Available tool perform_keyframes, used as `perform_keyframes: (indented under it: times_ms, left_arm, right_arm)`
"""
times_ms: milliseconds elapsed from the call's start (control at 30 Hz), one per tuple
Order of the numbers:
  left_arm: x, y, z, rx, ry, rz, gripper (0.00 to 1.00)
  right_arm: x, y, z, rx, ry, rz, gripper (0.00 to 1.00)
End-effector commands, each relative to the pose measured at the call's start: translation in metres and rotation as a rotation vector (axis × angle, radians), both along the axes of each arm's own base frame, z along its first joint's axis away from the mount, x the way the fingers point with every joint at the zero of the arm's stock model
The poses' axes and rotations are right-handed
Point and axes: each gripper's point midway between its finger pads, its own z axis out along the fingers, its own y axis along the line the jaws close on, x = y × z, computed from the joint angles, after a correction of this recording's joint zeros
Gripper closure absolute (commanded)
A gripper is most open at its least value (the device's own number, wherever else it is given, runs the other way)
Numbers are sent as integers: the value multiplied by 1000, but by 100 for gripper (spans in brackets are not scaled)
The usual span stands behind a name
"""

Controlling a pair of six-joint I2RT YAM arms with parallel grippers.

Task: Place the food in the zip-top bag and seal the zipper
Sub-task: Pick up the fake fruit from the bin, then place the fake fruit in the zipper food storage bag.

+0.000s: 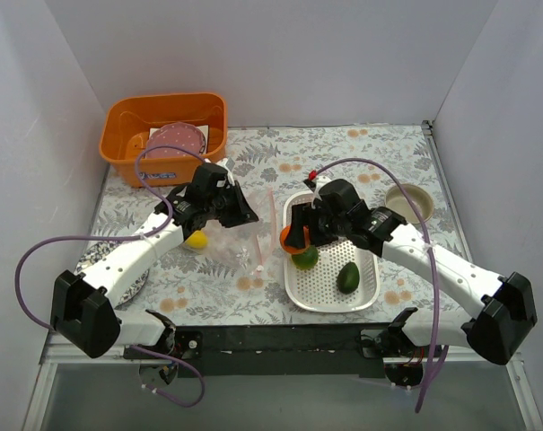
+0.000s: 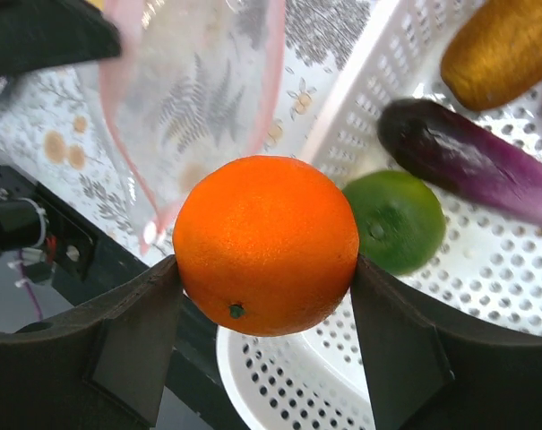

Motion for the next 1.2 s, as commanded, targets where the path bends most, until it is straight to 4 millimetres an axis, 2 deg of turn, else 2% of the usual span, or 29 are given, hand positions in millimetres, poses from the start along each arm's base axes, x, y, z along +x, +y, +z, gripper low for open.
perform_keyframes:
  times_ms: [0, 67, 133, 267, 433, 633, 833, 933, 1067, 1167]
  left_arm:
    - [0, -3, 15, -1, -29, -54, 100]
    - [0, -4, 17, 9, -36, -69, 100]
    - [-2, -4, 15, 13, -25, -76, 100]
    - [-3, -5, 18, -19, -27, -63, 100]
    - [0, -8, 23, -35, -40, -63, 100]
    - [-1, -10, 29, -43, -45, -79, 100]
    - [-2, -12, 52, -89, -74, -70, 100]
    - [1, -6, 63, -77, -94, -31, 100]
    - [0, 9, 61, -20, -84, 27, 100]
    - [-4, 13, 62, -17, -82, 37, 100]
  right_arm:
    - [24, 42, 34, 180, -68, 5, 61]
    - [26, 50, 28, 195, -47, 12, 61]
    - [28, 63, 34, 248, -48, 44, 61]
    - [30, 78, 28, 280, -24, 82, 63]
    - [33, 80, 23, 286, -37, 79, 63]
    - [39, 77, 5, 240, -20, 44, 63]
    - [48, 79, -3, 214, -29, 25, 61]
    - [54, 80, -3, 209, -39, 8, 60]
    - [62, 77, -3, 185, -60, -25, 59]
    - [66, 77, 2, 185, -79, -34, 57]
